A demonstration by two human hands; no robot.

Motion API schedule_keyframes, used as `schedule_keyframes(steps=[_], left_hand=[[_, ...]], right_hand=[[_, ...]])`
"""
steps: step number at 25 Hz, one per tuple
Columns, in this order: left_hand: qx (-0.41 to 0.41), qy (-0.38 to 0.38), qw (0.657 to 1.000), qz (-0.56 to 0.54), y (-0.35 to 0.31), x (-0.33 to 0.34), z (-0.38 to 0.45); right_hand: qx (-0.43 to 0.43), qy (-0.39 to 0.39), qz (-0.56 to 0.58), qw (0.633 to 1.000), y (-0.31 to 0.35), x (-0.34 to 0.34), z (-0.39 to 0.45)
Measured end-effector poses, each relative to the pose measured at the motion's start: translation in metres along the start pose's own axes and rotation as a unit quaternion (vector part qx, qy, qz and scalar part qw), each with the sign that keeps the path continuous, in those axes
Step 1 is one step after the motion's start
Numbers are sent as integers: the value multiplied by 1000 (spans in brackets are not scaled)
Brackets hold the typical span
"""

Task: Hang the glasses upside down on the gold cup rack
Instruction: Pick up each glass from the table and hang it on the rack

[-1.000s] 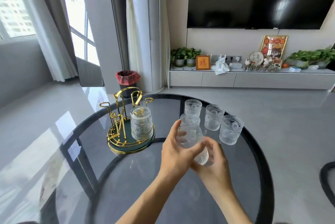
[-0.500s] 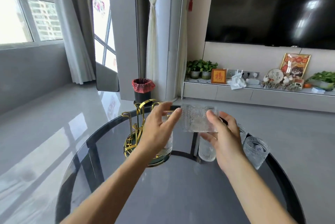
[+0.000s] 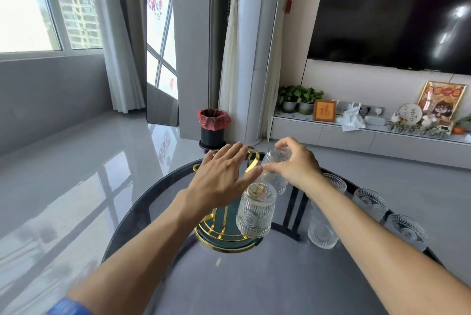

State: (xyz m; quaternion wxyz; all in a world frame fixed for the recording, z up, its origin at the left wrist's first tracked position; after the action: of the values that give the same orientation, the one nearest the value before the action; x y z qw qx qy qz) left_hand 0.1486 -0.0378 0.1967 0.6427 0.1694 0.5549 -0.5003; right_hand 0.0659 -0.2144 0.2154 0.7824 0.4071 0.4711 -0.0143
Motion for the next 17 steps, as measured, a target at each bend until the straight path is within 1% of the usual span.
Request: schedule_keyframes(steps=[2,6,9,10,11,12,13,14,15,16,17], left_hand=[[-4,-13,1000,-3,3,3,-1],[-9,-21,1000,-14,-1,7,-5],[-45,-9,999,-19,-9,6,-2],[-56,-25,998,-18,-15,6,-4],[-51,-68,996,-21,-25,10,-9],[-24,-131,990,-40,-37,15,-18],[20,-186,979,-75,-52,24,-32],[68,-212,967,-121,-72,40,-48],[103,-210,957,-169,-93,62,-64],[113,-189,952,-212,-112,87,-77],[99,-163,949,-253,-127,112,-85]], right_hand=[[5,44,-11,999,-8,17,1],[29,71,53,996,-19,32,-2],[9,92,92,991,-24,24,-11],[-1,75,108,991,-31,18,-19],[-6,44,132,990,-41,10,-31],[-2,4,168,986,-54,1,-45],[13,-41,210,977,-69,-7,-61],[43,-86,249,964,-89,-16,-79],[80,-126,279,949,-109,-24,-97],[120,-155,300,934,-130,-30,-114],[157,-174,317,919,-148,-33,-130]])
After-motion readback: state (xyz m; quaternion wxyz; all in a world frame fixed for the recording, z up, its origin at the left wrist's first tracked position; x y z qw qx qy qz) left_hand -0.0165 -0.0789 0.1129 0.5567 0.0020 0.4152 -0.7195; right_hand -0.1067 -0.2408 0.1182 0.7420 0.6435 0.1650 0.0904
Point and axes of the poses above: each hand's wrist, its own z-axis towards the middle knuckle, its own x-axis out of the palm, y = z × x, the point moved 1 cm from there along z, towards the middle knuckle, and after that the axes turned 4 degrees about -z, right-handed, at the moved point
